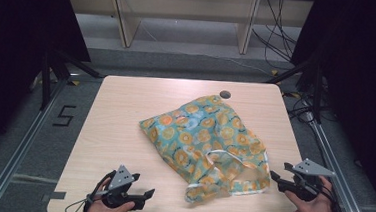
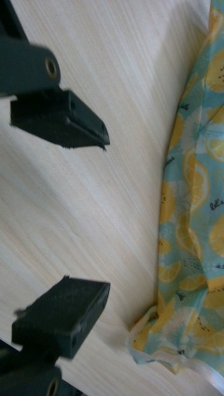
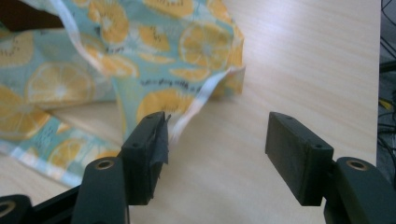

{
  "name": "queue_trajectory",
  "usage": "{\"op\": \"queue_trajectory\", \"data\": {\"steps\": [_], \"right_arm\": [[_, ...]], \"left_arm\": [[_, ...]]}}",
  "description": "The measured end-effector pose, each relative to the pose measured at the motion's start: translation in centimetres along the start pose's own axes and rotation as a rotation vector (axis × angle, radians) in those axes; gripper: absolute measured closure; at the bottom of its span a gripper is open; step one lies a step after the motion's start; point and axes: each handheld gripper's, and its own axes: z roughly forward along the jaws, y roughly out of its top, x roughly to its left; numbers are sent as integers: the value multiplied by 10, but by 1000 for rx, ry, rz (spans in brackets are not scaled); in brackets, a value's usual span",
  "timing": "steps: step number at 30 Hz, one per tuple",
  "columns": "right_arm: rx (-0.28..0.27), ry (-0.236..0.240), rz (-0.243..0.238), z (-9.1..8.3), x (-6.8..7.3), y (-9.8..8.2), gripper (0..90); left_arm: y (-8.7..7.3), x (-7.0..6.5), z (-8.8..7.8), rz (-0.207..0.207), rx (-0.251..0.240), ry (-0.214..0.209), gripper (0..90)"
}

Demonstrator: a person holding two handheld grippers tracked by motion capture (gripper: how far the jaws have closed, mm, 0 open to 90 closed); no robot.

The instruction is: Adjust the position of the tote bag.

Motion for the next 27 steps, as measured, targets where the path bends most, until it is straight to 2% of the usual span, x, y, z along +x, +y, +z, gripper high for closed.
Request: {"op": "queue_trajectory", "data": {"steps": [3, 4, 6, 7, 8, 10, 11, 12, 13, 14, 15, 16, 17, 18, 20, 21, 22, 23, 24, 25, 26, 27], "right_arm": [[-21, 5, -3, 3, -1, 5, 429], [-22, 20, -15, 7, -2, 9, 460], [-21, 34, -21, 9, -3, 11, 473], [-11, 45, 17, 12, 0, 14, 482], [-23, 46, 2, 14, -3, 17, 482], [-46, 47, 19, 20, -3, 28, 509], [-55, 48, 6, 23, -5, 30, 509], [-59, 51, 28, 25, -5, 34, 509], [-59, 51, 28, 25, -5, 34, 509], [-69, 71, 36, 28, -7, 37, 508], [-55, 109, 47, 34, -11, 44, 489], [-54, 109, 67, 39, -10, 48, 464], [-49, 115, 71, 42, -11, 52, 448], [-43, 114, 83, 46, -11, 56, 418], [-30, 128, 50, 57, -18, 66, 395], [-15, 119, 72, 61, -17, 69, 385], [-10, 114, 53, 67, -19, 73, 383], [19, 84, 30, 77, -24, 80, 375], [19, 84, 30, 77, -24, 80, 375], [41, 75, 8, 88, -30, 83, 360], [41, 75, 8, 88, -30, 83, 360], [82, 82, 57, 91, -29, 84, 359]], "left_arm": [[3, -2, 0, 14, -21, -7, 416], [6, -3, 0, 50, -20, -17, 460], [7, -5, 1, 61, -32, -21, 493], [8, -5, 1, 86, -22, -18, 559], [9, -6, 3, 122, -25, -22, 607], [13, -6, 7, 138, -47, -30, 730], [13, -6, 7, 138, -47, -30, 757], [16, -3, 13, 99, -60, -53, 787], [16, -3, 13, 99, -60, -53, 800], [18, 1, 19, 112, -37, -54, 800], [20, 1, 24, 98, -47, -45, 815], [22, 4, 27, 123, -46, -49, 821], [25, 6, 30, 120, -29, -47, 817], [27, 6, 34, 92, -42, -41, 795], [31, 11, 42, 77, -44, -32, 694], [33, 12, 45, 58, -37, -36, 647], [33, 13, 46, 58, -18, -36, 635], [34, 13, 52, 22, -12, -36, 573], [34, 13, 52, 22, -12, -36, 560], [34, 14, 54, 29, 1, -41, 551], [35, 14, 55, 31, 4, -39, 551], [35, 13, 56, 20, 8, -50, 539]]}}
